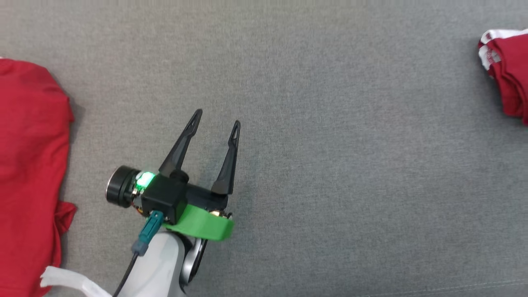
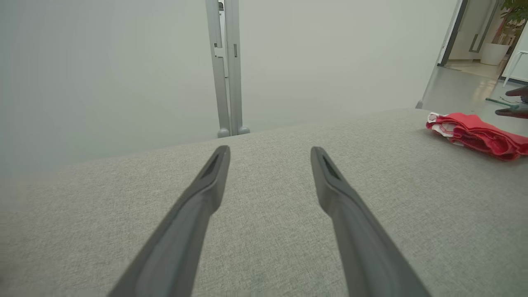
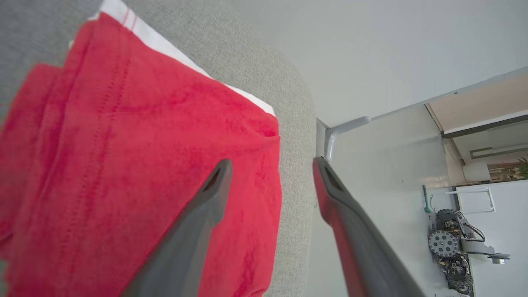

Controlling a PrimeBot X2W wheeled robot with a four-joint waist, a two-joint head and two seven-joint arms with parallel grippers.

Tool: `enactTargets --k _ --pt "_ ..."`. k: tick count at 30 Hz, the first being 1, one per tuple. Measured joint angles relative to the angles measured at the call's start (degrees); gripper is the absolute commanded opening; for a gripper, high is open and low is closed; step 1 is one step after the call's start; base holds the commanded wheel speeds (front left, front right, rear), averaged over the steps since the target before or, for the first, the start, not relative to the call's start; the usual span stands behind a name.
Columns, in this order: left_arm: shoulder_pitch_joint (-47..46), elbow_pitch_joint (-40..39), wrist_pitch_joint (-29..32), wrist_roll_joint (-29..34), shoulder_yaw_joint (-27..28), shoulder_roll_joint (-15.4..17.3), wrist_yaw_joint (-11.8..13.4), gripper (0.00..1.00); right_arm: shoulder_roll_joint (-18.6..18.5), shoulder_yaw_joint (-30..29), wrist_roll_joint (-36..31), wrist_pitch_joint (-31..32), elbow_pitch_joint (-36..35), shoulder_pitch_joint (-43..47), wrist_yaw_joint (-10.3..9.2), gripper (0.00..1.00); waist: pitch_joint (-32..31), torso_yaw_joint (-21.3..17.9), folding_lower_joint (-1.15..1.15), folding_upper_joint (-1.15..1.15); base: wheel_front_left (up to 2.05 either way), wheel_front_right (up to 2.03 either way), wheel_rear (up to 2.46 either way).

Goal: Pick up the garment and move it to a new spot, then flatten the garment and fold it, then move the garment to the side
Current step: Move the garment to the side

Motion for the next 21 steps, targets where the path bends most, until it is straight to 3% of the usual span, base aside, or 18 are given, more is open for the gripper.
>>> enactTargets --k 5,11,16,21 --pt "3.72 0.0 0.01 -1.69 1.52 0.01 0.75 1.0 5.26 -3.61 2.47 -2.08 0.94 2.69 0.0 1.0 -4.69 -0.3 0.0 0.0 0.0 0.0 0.0" --pt "8.1 -0.36 0.0 -2.01 4.32 0.0 1.43 1.0 12.91 -9.2 8.11 -4.45 -4.25 7.09 0.0 1.0 -10.56 -0.65 0.0 0.0 0.0 0.0 0.0" --pt "11.15 -1.0 0.0 -2.01 6.81 0.01 1.74 1.0 17.86 -17.77 11.43 -4.68 -18.26 15.05 -0.01 1.0 -15.45 -0.98 0.0 0.0 0.0 0.0 0.0" --pt "14.09 -1.25 0.01 -2.01 8.1 0.02 1.74 1.0 24.19 -26.93 10.26 -4.69 -31.3 28.17 -0.01 1.0 -19.25 -1.37 0.0 0.0 0.0 0.0 0.0"
